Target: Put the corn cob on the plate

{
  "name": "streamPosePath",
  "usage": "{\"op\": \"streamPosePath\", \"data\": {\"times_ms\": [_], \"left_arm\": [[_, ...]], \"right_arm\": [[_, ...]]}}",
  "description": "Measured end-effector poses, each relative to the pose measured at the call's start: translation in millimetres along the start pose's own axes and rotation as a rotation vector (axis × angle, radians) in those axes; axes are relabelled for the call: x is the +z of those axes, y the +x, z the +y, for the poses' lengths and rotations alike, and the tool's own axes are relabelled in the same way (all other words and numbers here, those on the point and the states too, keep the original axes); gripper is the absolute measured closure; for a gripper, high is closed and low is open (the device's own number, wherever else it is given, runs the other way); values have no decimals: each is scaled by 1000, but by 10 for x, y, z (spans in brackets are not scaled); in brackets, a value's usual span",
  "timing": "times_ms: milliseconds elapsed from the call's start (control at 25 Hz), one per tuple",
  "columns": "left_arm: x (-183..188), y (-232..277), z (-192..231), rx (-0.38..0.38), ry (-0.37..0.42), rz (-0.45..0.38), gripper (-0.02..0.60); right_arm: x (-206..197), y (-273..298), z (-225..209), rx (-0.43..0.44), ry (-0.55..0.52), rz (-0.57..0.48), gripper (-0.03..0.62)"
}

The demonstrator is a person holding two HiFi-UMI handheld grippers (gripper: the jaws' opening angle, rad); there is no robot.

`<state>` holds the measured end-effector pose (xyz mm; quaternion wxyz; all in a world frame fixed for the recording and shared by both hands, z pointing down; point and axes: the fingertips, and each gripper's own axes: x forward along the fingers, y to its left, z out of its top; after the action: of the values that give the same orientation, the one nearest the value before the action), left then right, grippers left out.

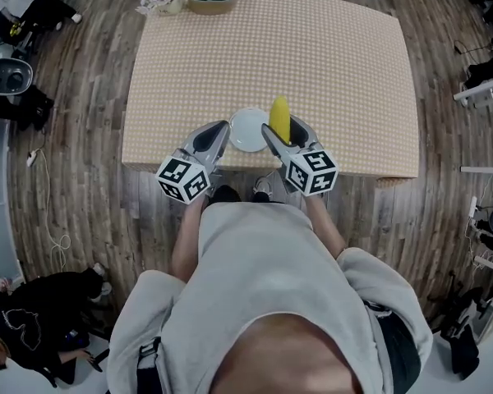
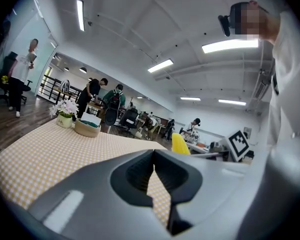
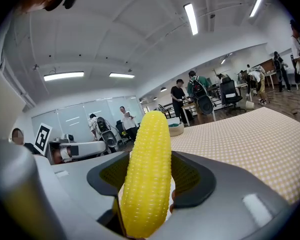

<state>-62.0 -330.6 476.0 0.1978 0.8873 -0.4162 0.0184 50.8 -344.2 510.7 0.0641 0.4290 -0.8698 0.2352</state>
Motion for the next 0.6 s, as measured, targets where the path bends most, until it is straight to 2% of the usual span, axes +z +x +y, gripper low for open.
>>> {"op": "streamPosePath", "data": {"times_ms": [600], "left_arm": [[134,221,253,-46,2,32,574]], "right_arm": [[63,234,-119,-62,38,3,333]]}}
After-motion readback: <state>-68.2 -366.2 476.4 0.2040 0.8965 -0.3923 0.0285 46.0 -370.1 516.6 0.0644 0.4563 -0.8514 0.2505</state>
